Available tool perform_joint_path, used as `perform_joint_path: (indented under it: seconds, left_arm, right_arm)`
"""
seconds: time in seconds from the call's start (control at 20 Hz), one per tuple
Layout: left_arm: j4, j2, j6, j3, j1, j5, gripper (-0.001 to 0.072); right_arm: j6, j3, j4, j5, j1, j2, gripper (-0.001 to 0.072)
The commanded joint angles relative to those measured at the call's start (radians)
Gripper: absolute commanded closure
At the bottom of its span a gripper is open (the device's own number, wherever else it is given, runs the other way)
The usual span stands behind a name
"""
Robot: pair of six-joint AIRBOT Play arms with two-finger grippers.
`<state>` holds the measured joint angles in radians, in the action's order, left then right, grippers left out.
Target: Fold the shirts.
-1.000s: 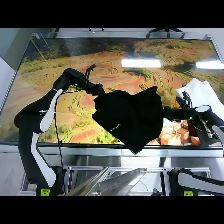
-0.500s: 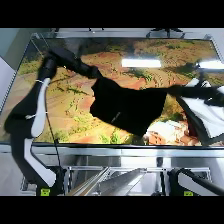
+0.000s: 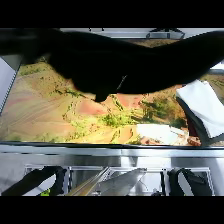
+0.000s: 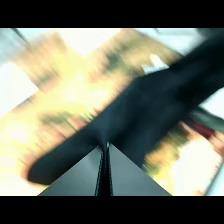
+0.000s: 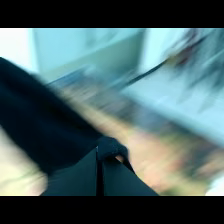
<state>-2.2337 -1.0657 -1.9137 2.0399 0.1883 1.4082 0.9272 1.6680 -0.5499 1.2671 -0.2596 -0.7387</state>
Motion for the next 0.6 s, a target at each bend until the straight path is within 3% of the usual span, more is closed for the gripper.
perform_joint_path:
  seconds: [0.0, 0.2, 0.4, 0.55]
  left_arm:
    - [0.132, 0.201, 0.03, -0.03, -0.006, -0.055, 0.0697]
    - [0.137, 0.175, 0.031, -0.22, -0.056, -0.032, 0.0696]
    - [0.137, -0.013, 0.026, -0.439, -0.023, -0.047, 0.0695]
    - [0.137, -0.208, -0.015, -0.571, 0.029, -0.127, 0.0694]
  right_arm:
    - [-0.008, 0.096, -0.13, -0.068, 0.0, 0.074, 0.0694]
    - [-0.023, 0.093, -0.038, 0.024, 0.002, -0.067, 0.0694]
    - [-0.023, 0.058, 0.004, 0.188, 0.056, -0.341, 0.0693]
    - [-0.061, -0.057, 0.003, 0.181, 0.166, -0.554, 0.0694]
